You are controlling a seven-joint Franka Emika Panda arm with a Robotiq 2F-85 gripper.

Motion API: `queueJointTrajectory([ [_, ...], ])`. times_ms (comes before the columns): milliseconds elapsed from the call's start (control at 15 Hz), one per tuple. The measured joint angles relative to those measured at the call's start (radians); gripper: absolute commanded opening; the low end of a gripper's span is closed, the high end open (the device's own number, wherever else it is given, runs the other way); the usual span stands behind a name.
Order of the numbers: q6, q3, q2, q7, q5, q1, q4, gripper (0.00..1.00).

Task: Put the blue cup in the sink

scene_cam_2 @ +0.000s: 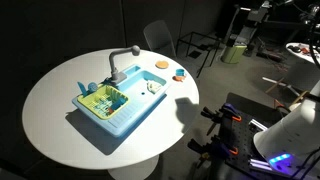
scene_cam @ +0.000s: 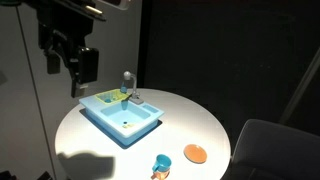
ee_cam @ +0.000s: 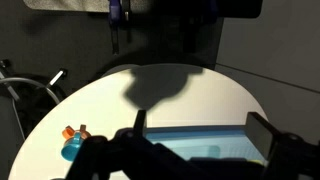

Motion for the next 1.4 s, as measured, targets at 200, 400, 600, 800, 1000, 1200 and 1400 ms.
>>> queueJointTrajectory([
  [200,0.0,0.0,0.0,0.0,0.0,0.0,0.0,1.0],
  [400,0.0,0.0,0.0,0.0,0.0,0.0,0.0,1.0],
  [600,0.0,0.001,0.001,0.0,0.0,-0.001,0.0,1.0],
  [800,0.011,0.008,0.01,0.0,0.0,-0.006,0.006,1.0],
  [1000,0.063,0.019,0.058,0.001,0.0,-0.006,0.046,1.0],
  [1200,0.115,0.019,0.135,0.001,0.0,-0.006,0.114,1.0],
  [1400,0.154,0.017,0.219,0.0,0.0,-0.011,0.186,1.0],
])
